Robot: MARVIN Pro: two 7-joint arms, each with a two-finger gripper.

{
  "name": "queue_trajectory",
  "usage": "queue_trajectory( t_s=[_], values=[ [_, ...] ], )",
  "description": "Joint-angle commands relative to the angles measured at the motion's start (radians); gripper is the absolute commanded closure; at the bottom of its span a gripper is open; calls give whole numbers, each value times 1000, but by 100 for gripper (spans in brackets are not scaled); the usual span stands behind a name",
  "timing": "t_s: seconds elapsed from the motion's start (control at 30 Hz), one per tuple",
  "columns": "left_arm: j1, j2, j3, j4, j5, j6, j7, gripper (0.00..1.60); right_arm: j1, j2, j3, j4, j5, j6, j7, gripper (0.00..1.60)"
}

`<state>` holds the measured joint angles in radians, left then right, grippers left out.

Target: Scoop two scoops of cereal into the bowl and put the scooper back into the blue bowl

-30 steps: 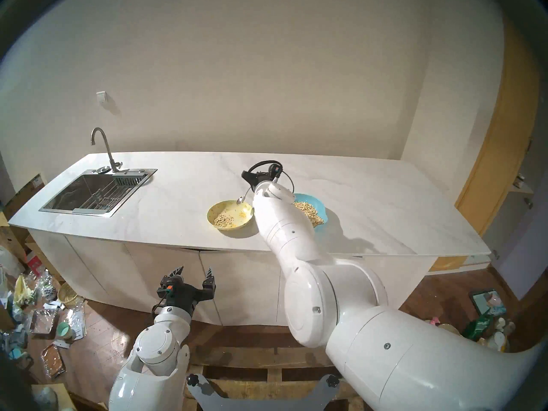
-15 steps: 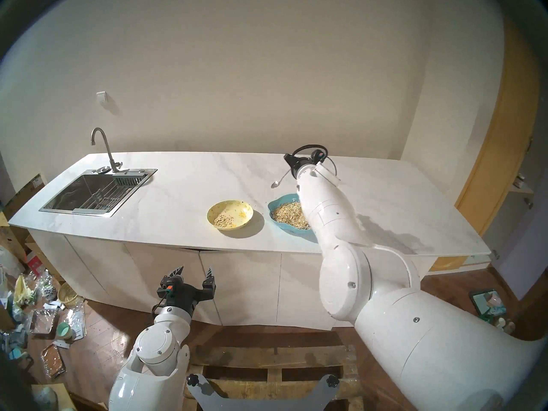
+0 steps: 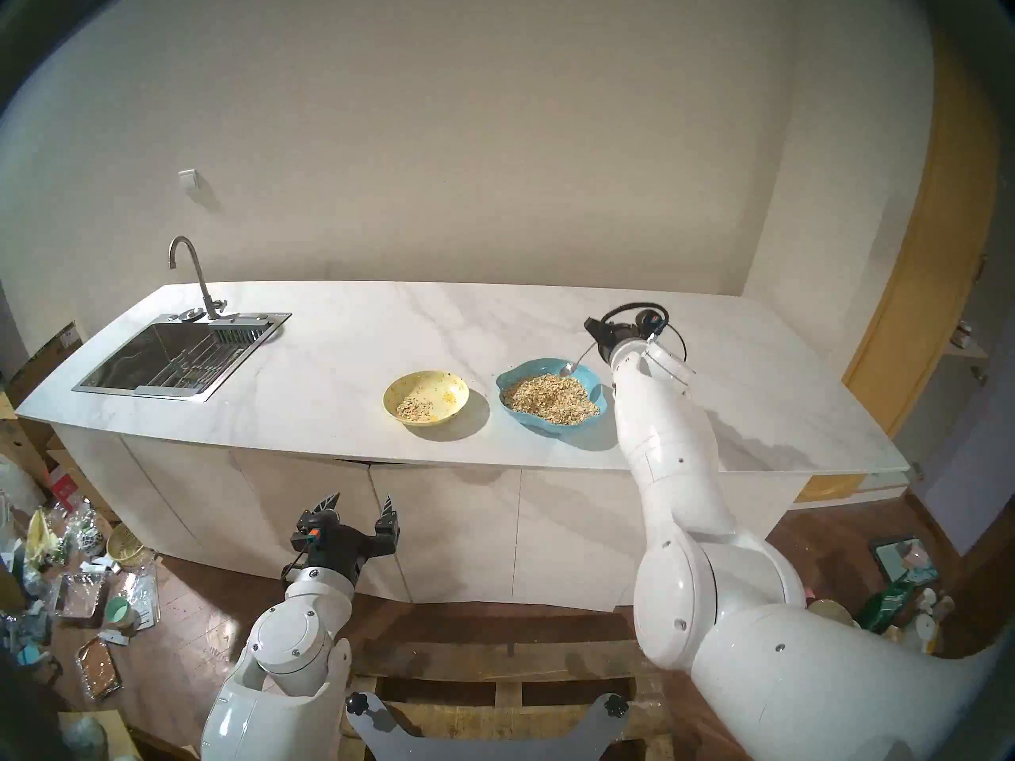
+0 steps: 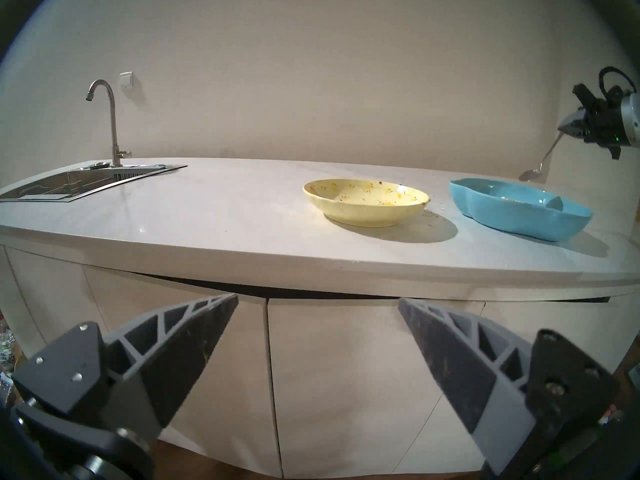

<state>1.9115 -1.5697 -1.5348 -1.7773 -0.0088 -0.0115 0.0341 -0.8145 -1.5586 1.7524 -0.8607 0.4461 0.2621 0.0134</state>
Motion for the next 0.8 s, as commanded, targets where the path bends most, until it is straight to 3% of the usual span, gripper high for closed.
queue_trajectory(
  t_s=[0.0,0.77],
  values=[
    [-5,0,3,-26,-2,-6,-4,0,36,-11,-5,-10,7,-8,14,160],
    [-5,0,3,-25,-2,-6,-4,0,64,2,-1,74,11,-58,28,160]
  ],
)
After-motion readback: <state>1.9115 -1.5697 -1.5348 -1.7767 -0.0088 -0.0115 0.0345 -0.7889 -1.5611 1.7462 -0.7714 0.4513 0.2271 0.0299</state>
